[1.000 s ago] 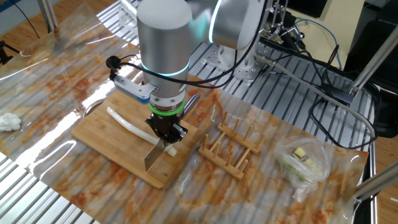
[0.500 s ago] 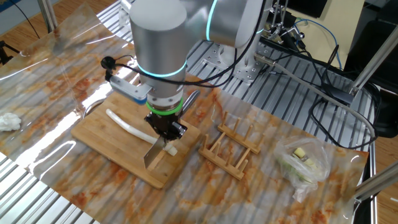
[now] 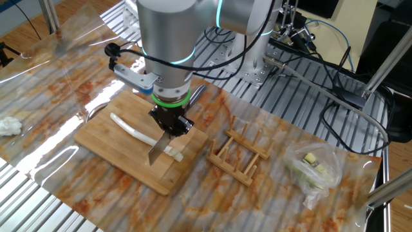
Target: Chop the scallions
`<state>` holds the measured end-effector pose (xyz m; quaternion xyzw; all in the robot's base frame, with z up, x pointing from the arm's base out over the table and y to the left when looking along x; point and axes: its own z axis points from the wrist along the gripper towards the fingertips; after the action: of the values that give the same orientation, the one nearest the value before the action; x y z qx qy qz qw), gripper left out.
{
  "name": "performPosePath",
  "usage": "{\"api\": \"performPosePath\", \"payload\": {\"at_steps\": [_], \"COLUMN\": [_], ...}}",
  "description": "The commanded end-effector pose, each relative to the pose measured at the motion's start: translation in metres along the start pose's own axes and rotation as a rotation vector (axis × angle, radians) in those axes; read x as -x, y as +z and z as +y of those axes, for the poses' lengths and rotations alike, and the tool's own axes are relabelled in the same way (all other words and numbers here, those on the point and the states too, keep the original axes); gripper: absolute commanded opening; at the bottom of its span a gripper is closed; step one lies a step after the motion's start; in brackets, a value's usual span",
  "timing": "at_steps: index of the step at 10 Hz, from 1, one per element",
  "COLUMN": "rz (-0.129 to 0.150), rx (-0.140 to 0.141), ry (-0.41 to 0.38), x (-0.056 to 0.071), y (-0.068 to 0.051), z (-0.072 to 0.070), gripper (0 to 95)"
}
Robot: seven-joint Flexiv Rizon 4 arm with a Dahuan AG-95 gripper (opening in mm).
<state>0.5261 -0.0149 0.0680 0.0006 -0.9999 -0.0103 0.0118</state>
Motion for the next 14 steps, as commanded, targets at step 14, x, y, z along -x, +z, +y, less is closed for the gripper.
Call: {"api": "performPosePath", "payload": {"at_steps": [14], "rz": [-0.045], "rx": [-0.019], "ry": [-0.012], "x": [0.01], "y": [0.061], "z": [0.007], "gripper": [0.0]}}
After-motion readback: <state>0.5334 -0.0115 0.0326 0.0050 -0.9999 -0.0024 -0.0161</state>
